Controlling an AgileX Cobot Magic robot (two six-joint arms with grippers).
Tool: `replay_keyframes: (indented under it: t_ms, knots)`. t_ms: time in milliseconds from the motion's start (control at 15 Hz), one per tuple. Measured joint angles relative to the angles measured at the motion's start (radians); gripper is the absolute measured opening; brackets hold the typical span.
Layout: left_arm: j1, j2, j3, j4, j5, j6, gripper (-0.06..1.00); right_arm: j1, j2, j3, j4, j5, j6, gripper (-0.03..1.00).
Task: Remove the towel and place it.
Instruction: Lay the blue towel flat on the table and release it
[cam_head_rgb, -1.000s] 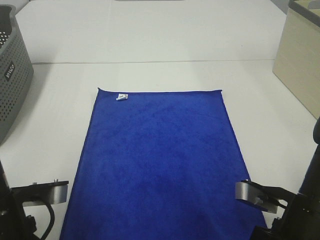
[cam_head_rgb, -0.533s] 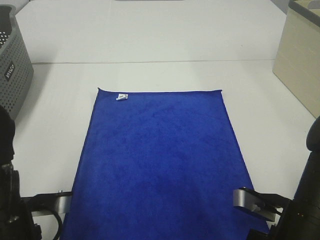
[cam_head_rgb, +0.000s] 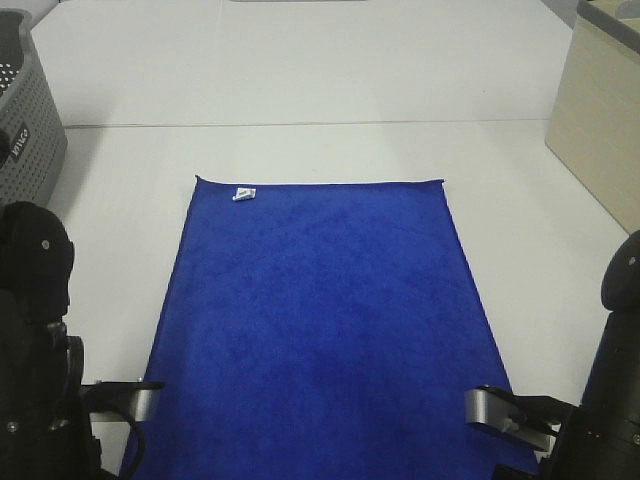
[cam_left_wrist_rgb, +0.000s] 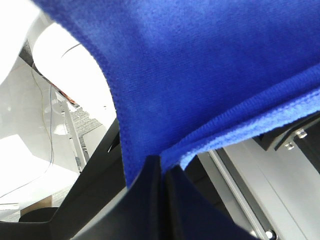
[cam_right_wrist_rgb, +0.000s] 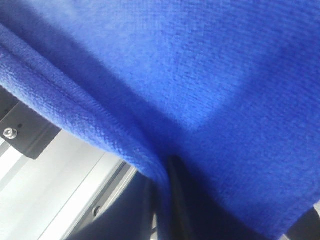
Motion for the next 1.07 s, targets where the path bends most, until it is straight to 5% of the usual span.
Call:
replay_keyframes:
  t_ms: [533,1067]
  knots:
    - [0.0,0.0,0.0,0.02,0.03,-0.004,0.04,-0.001,0.001,0.0,-0.015,0.0,0.004,0.27]
    - [0.0,0.001,0.001,0.015,0.046,-0.008,0.42,-0.001,0.001,0.002,-0.015,0.019,0.017,0.55]
